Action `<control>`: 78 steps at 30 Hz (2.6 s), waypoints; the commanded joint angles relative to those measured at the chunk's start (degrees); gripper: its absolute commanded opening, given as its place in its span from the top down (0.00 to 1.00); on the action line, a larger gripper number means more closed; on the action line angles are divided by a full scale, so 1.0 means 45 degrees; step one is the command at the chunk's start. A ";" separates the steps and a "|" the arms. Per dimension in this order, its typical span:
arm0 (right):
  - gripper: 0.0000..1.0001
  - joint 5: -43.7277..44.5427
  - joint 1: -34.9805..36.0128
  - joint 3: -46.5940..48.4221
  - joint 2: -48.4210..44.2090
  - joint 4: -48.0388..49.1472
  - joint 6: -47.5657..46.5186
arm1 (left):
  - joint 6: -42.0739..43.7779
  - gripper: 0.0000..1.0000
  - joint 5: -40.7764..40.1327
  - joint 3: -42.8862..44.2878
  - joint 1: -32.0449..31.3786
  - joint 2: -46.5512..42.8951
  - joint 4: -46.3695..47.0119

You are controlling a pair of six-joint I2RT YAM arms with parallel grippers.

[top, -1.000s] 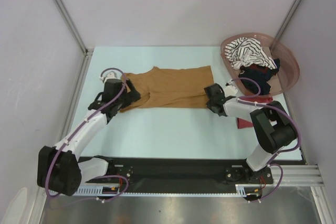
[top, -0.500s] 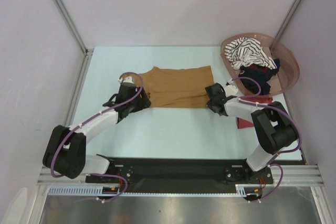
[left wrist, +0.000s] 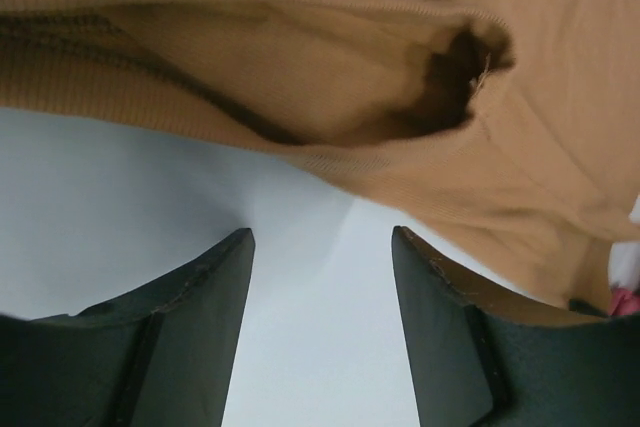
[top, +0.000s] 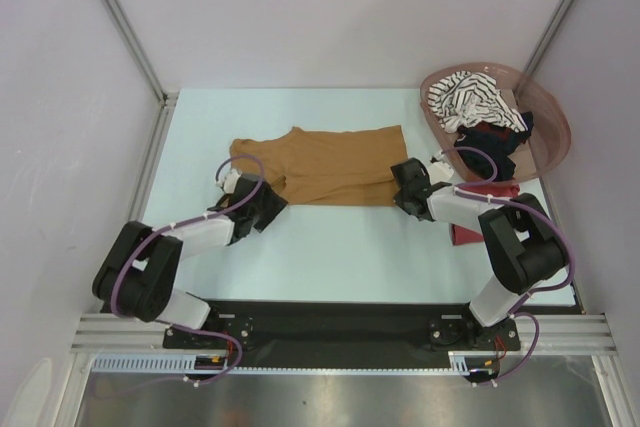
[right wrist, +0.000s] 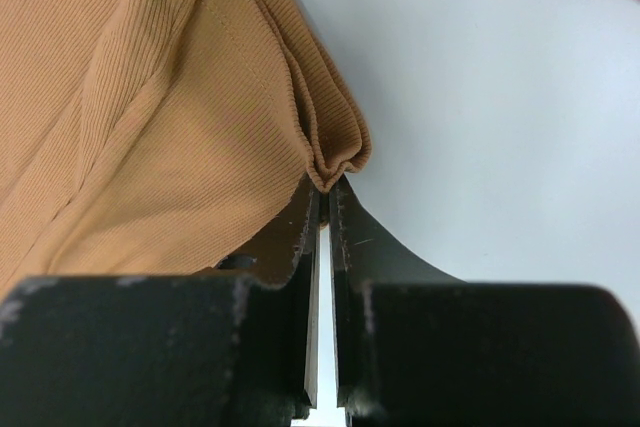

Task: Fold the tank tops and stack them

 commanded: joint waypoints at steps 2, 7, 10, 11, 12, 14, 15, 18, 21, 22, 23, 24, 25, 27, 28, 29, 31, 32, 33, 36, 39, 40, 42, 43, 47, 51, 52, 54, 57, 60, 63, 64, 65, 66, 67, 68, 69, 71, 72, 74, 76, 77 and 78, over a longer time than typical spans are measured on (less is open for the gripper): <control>1.00 0.0345 -0.0064 0.0147 -0.0365 -0.0273 0.0193 | -0.1793 0.41 -0.1163 0.0967 -0.0308 0.0961 -0.0042; 1.00 0.0403 -0.0064 0.0166 -0.0404 -0.0331 0.0252 | -0.2342 0.49 -0.1515 0.2020 -0.0328 0.2269 -0.0921; 1.00 0.0403 -0.0044 0.0147 -0.0424 -0.0370 0.0349 | -0.2556 0.50 -0.2081 0.2587 -0.0484 0.2797 -0.1663; 1.00 0.0384 -0.0064 0.0128 -0.0424 -0.0351 0.0369 | -0.2576 0.51 -0.2237 0.2686 -0.0523 0.2896 -0.1858; 1.00 0.0383 -0.0064 0.0127 -0.0424 -0.0331 0.0369 | -0.2653 0.53 -0.2181 0.2823 -0.0504 0.3013 -0.1918; 1.00 0.0383 -0.0044 0.0147 -0.0443 -0.0370 0.0389 | -0.2538 0.62 -0.2180 0.2979 -0.0523 0.3189 -0.1880; 1.00 0.0383 -0.0044 0.0166 -0.0443 -0.0351 0.0389 | -0.2460 0.75 -0.2315 0.3077 -0.0523 0.3228 -0.2034; 1.00 0.0403 -0.0025 0.0166 -0.0502 -0.0429 0.0388 | -0.2284 0.99 -0.2472 0.3429 -0.0523 0.3288 -0.2327; 1.00 0.0442 -0.0005 0.0186 -0.0599 -0.0604 0.0311 | -0.2011 1.00 -0.2609 0.3430 -0.0504 0.2937 -0.2639; 1.00 0.0461 0.0053 0.0186 -0.0658 -0.0740 0.0272 | -0.1932 1.00 -0.2784 0.3391 -0.0523 0.2820 -0.2757; 1.00 0.0520 0.0073 0.0167 -0.0678 -0.0838 0.0252 | -0.1719 1.00 -0.2844 0.3371 -0.0523 0.2548 -0.3068; 1.00 0.0539 0.0150 0.0128 -0.0736 -0.0936 0.0252 | -0.1620 1.00 -0.2921 0.3274 -0.0504 0.2410 -0.3226; 1.00 0.0540 0.0228 0.0089 -0.0775 -0.1188 0.0271 | -0.1522 1.00 -0.2903 0.3177 -0.0523 0.2293 -0.3421; 1.00 0.0578 0.0423 -0.0028 -0.0989 -0.1405 0.0407 | -0.1443 1.00 -0.2883 0.2865 -0.0542 0.1767 -0.3851; 1.00 0.0579 0.0676 -0.0106 -0.1087 -0.1599 0.0466 | -0.1462 1.00 -0.2825 0.2341 -0.0562 0.1551 -0.3929; 1.00 0.0675 0.0833 -0.0262 -0.1281 -0.1717 0.0641 | -0.1347 1.00 -0.2825 0.2046 -0.0582 0.1337 -0.3950; 1.00 0.0968 0.1165 -0.0341 -0.1497 -0.2629 0.0992 | -0.1326 1.00 -0.2941 0.1286 -0.0582 0.0636 -0.4183; 1.00 0.1279 0.1573 -0.0496 -0.1730 -0.2926 0.1207 | -0.1287 1.00 -0.3038 0.1069 -0.0601 0.0419 -0.4455; 1.00 0.1378 0.1751 -0.0614 -0.1868 -0.3199 0.1557 | -0.1210 1.00 -0.3001 0.0641 -0.0601 0.0107 -0.4516; 1.00 0.1185 0.2551 -0.1256 -0.2452 -0.3943 0.2086 | -0.0994 1.00 -0.2514 -0.0161 -0.0621 -0.0929 -0.4360; 1.00 0.1418 0.3547 -0.1881 -0.3174 -0.4994 0.3198 | -0.0936 1.00 -0.2026 -0.1429 -0.0640 -0.1808 -0.4224; 1.00 0.1515 0.3781 -0.2020 -0.3333 -0.5250 0.3800 | -0.0955 1.00 -0.1908 -0.1646 -0.0640 -0.2081 -0.4223; 1.00 0.1614 0.4366 -0.2313 -0.3703 -0.5720 0.4351 | -0.1032 1.00 -0.1751 -0.1998 -0.0718 -0.2920 -0.4398; 1.00 0.1653 0.4582 -0.2565 -0.4053 -0.6186 0.4566 | -0.1052 1.00 -0.1712 -0.2348 -0.0738 -0.3233 -0.4457; 1.00 0.1693 0.5189 -0.3152 -0.5030 -0.6892 0.5620 | -0.1053 0.91 -0.1575 -0.2937 -0.0816 -0.4990 -0.4886; 0.92 0.1614 0.5677 -0.3505 -0.5793 -0.7401 0.5858 | -0.0292 0.42 -0.1769 -0.2958 -0.0816 -0.6515 -0.5471; 0.85 0.1633 0.5814 -0.3544 -0.5950 -0.7498 0.5857 | -0.0213 0.32 -0.1905 -0.2725 -0.0835 -0.6962 -0.5744; 0.75 0.1906 0.6244 -0.3583 -0.6436 -0.7752 0.6090 | 0.0058 0.10 -0.2354 -0.2470 -0.0816 -0.7278 -0.6603; 0.64 0.2180 0.6440 -0.3584 -0.7003 -0.8162 0.6150 | 0.0703 0.09 -0.2551 -0.1982 -0.0835 -0.7572 -0.7210; 0.53 0.2161 0.6479 -0.3564 -0.7220 -0.8202 0.5780 | 0.1754 0.09 -0.1969 -0.1786 -0.0816 -0.7592 -0.6802; 0.51 0.2160 0.6557 -0.3428 -0.7357 -0.8396 0.5390 | 0.2967 0.10 -0.1421 -0.1435 -0.0816 -0.7455 -0.6451; 0.51 0.2199 0.6577 -0.3369 -0.7532 -0.8359 0.4731 | 0.3261 0.10 -0.1380 -0.1144 -0.0816 -0.7435 -0.6450; 0.51 0.2316 0.6615 -0.3330 -0.7707 -0.8184 0.4203 | 0.4057 0.10 -0.1321 -0.0986 -0.0816 -0.7397 -0.6353; 0.52 0.2336 0.6635 -0.3310 -0.7902 -0.8009 0.3695 | 0.4413 0.10 -0.1224 -0.0830 -0.0835 -0.7435 -0.6352; 0.52 0.2356 0.6635 -0.3330 -0.8426 -0.7524 0.3032 | 0.4668 0.11 -0.1320 -0.0499 -0.0816 -0.7474 -0.6449; 0.53 0.2356 0.6635 -0.3349 -0.8741 -0.7190 0.1711 | 0.5231 0.10 -0.1301 -0.0322 -0.0816 -0.7513 -0.6566; 0.53 0.2356 0.6635 -0.3369 -0.8996 -0.6839 0.0982 | 0.5604 0.11 -0.1088 -0.0243 -0.0835 -0.7629 -0.6393; 0.53 0.2415 0.6577 -0.3349 -0.9833 -0.6154 -0.0055 | 0.6152 0.11 -0.0425 0.0049 -0.0836 -0.7514 -0.6235; 0.53 0.2318 0.6422 -0.3349 -1.0031 -0.5629 -0.1240 | 0.6328 0.14 -0.0074 0.0109 -0.0816 -0.7281 -0.5984; 0.54 0.1579 0.5273 -0.3272 -1.0209 -0.5294 -0.2068 | 0.6448 0.17 0.0865 0.0226 -0.0816 -0.6910 -0.5553; 0.54 0.0603 0.4161 -0.3252 -1.0170 -0.4572 -0.3240 | 0.6506 0.21 0.1430 0.0246 -0.0816 -0.6287 -0.5182; 0.54 -0.0427 0.3130 -0.3252 -1.0093 -0.4337 -0.3534 | 0.6487 0.22 0.1704 0.0265 -0.0816 -0.6109 -0.4968; 0.53 -0.0843 0.2636 -0.3252 -0.9918 -0.3890 -0.4079 | 0.6448 0.23 0.1726 0.0266 -0.0816 -0.5972 -0.4849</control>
